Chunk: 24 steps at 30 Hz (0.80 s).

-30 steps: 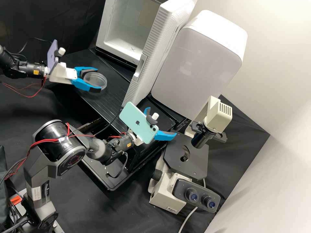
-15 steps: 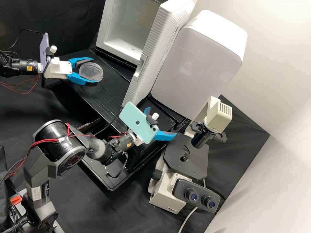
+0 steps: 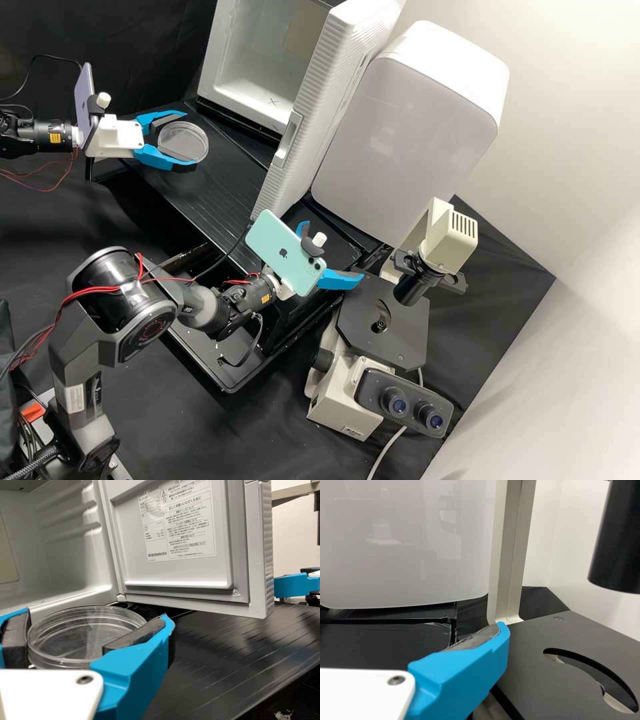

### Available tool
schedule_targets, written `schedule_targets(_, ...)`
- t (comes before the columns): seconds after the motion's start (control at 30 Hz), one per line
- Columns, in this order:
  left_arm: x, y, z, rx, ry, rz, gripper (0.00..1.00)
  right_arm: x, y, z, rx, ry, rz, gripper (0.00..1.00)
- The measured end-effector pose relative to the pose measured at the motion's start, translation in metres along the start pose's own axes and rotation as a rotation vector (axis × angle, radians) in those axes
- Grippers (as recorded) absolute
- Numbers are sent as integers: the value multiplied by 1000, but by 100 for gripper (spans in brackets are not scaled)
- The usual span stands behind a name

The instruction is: Place the petri dish in the incubator

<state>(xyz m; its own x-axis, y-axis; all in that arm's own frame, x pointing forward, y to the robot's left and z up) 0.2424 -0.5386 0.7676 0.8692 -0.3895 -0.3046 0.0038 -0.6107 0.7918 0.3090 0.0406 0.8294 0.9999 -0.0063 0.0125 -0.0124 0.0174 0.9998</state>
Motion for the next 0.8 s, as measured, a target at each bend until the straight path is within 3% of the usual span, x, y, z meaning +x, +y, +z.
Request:
schedule_targets(0.73,0,0,0,0,0,0,0,0,0,0,0,0,0,100)
schedule_targets(0.8,13,8,-6,1,-6,-17,0,0,0,0,0,0,0,100)
